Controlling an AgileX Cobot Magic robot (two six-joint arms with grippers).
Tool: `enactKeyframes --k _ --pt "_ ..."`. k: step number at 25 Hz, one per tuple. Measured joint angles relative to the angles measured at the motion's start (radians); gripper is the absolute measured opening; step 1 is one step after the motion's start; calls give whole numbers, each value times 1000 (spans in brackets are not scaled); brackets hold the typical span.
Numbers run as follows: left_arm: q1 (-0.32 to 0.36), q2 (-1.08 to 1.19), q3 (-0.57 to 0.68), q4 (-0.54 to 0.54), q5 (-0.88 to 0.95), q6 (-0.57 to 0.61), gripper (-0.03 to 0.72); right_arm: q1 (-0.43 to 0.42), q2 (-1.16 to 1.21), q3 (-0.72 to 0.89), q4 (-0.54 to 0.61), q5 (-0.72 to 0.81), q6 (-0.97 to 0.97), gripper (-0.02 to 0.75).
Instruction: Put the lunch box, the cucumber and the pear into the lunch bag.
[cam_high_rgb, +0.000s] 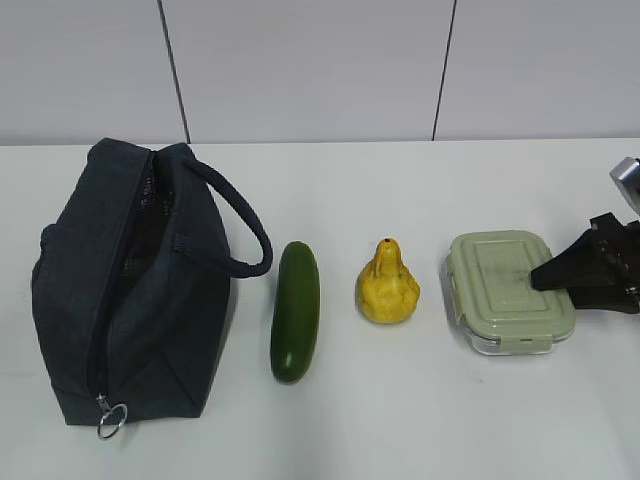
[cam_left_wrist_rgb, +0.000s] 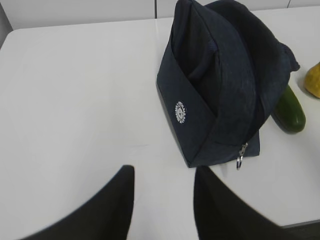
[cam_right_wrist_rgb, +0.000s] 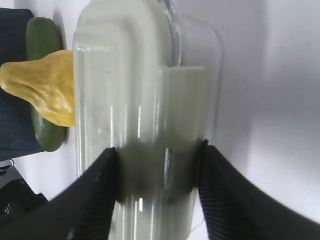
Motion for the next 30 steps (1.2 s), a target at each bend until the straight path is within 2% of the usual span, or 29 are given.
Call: enactKeyframes --k 14,21,24,30 --pt "0 11 0 -11 0 0 242 0 0 0 -2 0 0 371" --pt "0 202 0 -91 -23 0 242 0 0 0 -4 0 0 389" --pt "0 289 -6 -146 -128 0 242 0 0 0 -4 0 0 391" --pt "0 465 -12 -326 -384 40 242 0 0 0 -4 0 0 391"
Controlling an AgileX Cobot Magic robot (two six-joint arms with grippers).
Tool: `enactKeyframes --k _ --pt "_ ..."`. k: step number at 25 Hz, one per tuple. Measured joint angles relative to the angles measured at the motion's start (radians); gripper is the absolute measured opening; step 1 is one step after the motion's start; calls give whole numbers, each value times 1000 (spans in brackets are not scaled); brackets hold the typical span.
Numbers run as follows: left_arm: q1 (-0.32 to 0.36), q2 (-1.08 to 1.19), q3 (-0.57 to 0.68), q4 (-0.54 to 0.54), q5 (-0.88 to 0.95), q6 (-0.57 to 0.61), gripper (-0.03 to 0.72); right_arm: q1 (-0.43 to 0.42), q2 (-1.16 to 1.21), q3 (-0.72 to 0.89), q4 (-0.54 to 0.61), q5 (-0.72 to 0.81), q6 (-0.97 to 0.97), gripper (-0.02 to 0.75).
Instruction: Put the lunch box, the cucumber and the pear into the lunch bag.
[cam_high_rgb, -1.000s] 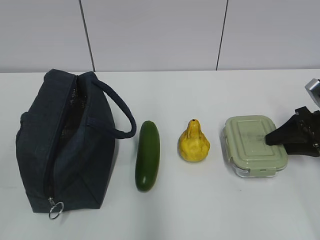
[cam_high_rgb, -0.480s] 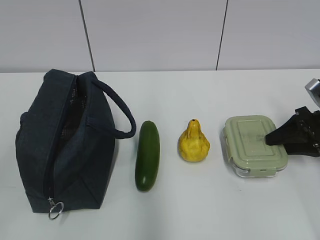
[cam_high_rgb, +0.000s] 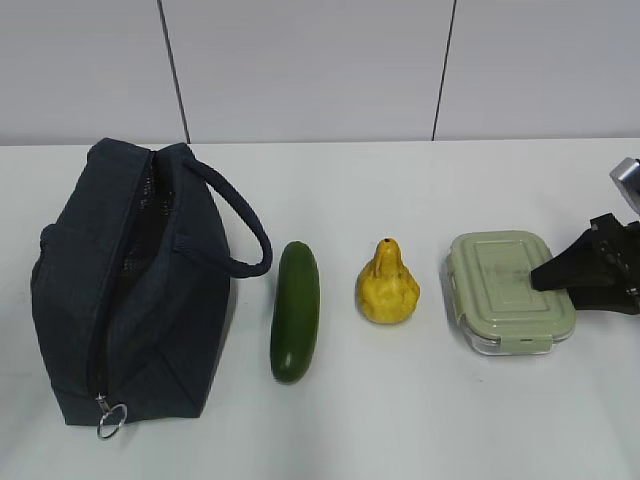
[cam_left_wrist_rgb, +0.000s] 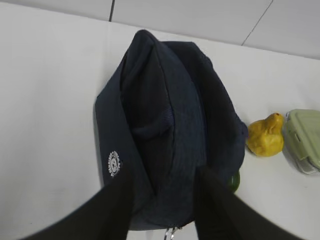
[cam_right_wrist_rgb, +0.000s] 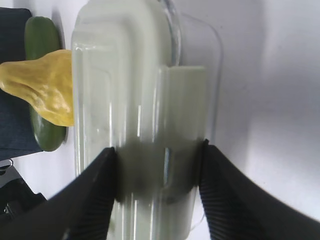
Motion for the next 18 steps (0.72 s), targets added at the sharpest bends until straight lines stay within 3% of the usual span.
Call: enactKeyframes --k 5,10,18 --pt "0 207 0 -89 -69 58 242 0 0 0 0 0 0 391" --pt "0 353 -12 -256 -118 281 242 0 0 0 0 0 0 391" --pt "0 584 -141 -330 -104 411 291 0 0 0 0 0 2 391"
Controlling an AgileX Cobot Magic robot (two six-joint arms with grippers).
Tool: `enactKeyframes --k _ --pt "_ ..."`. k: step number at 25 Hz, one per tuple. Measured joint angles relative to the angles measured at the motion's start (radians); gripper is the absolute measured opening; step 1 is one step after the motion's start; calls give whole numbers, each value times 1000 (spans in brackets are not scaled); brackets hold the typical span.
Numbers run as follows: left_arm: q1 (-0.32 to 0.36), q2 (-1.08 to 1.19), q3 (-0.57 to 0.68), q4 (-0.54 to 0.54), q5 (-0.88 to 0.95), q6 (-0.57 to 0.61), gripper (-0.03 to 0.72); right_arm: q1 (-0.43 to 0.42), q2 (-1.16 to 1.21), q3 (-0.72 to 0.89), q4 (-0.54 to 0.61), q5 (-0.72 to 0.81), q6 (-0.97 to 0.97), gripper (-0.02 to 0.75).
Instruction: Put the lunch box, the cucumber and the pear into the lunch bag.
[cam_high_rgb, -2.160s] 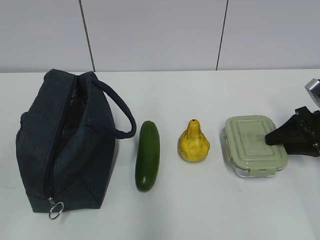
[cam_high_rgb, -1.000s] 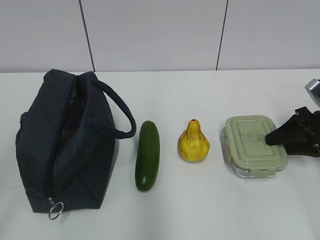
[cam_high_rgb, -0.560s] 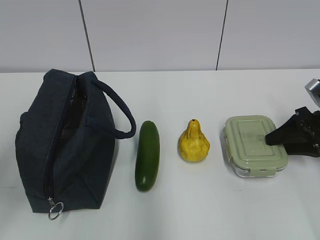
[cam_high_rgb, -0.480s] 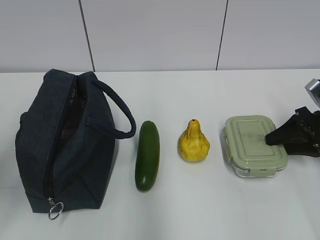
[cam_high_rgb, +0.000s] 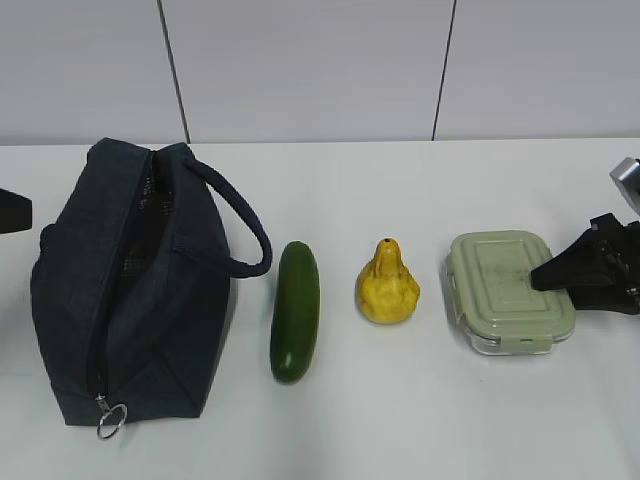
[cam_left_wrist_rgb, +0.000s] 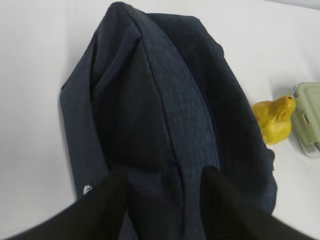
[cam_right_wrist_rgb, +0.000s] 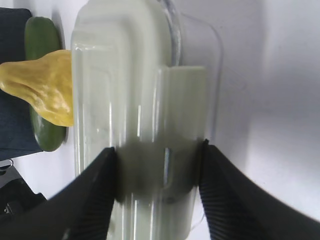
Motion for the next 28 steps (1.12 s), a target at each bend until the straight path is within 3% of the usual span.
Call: enactKeyframes --k 11,19,24,28 --pt "-1 259 -175 -49 73 48 299 0 0 0 0 0 0 391" --pt "-91 357 -182 -29 59 57 281 0 0 0 0 0 0 391" --pt "-94 359 -182 -4 41 58 214 0 0 0 0 0 0 391" --pt "-96 358 -182 -4 55 59 210 0 0 0 0 0 0 391"
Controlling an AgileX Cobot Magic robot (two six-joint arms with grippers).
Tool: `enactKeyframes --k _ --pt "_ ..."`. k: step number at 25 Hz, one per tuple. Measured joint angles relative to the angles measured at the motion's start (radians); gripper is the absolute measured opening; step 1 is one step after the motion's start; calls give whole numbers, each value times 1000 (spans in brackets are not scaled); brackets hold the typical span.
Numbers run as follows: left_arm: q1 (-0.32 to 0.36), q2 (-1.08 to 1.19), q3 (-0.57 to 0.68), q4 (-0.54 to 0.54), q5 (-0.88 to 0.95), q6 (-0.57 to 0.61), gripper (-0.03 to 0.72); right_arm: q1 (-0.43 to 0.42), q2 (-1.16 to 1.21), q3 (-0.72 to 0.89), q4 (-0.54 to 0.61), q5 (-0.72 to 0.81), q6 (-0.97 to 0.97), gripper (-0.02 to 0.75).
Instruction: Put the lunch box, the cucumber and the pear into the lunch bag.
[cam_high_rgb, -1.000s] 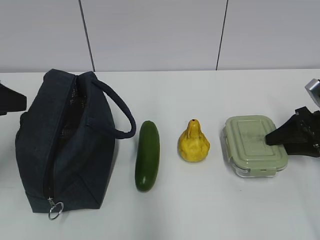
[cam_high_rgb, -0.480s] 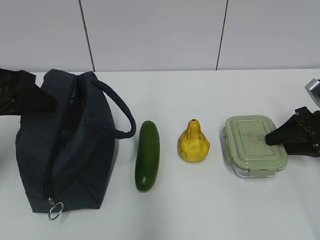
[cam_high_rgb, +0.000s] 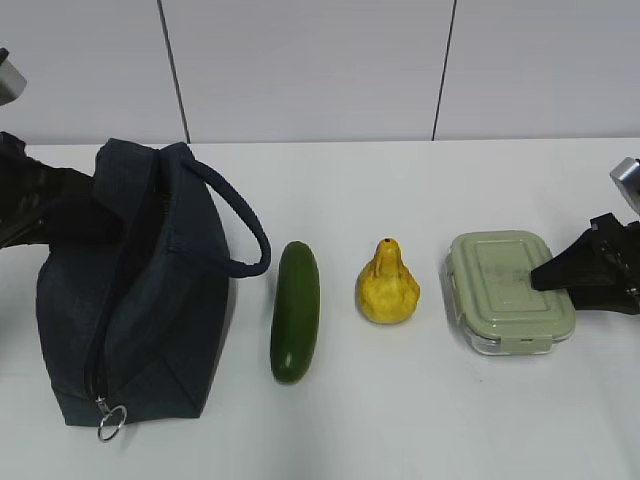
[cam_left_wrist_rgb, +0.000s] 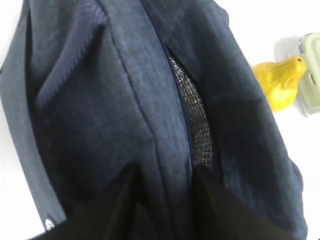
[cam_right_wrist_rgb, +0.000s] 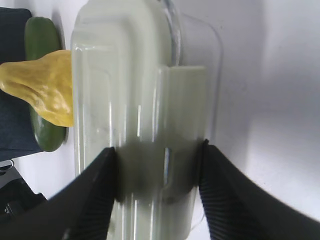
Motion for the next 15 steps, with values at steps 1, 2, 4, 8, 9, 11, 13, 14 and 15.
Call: enactKeyframes --k 1,2,4,8,9,11,13,14,15 --pt "0 -2 0 0 5 0 210 0 0 0 0 0 0 391" --pt "0 -3 0 0 7 0 210 0 0 0 0 0 0 391" --pt "0 -13 0 2 8 0 216 0 0 0 0 0 0 391" --pt "0 -33 0 3 10 0 255 0 0 0 0 0 0 391" --pt "0 -38 0 5 13 0 269 0 0 0 0 0 0 391" --pt "0 -42 0 11 24 0 293 0 0 0 0 0 0 391" --pt "0 -42 0 17 45 0 305 0 0 0 0 0 0 391" --pt "0 -42 0 18 54 0 308 0 0 0 0 0 0 391" --pt "-1 -42 0 19 61 0 309 0 0 0 0 0 0 391"
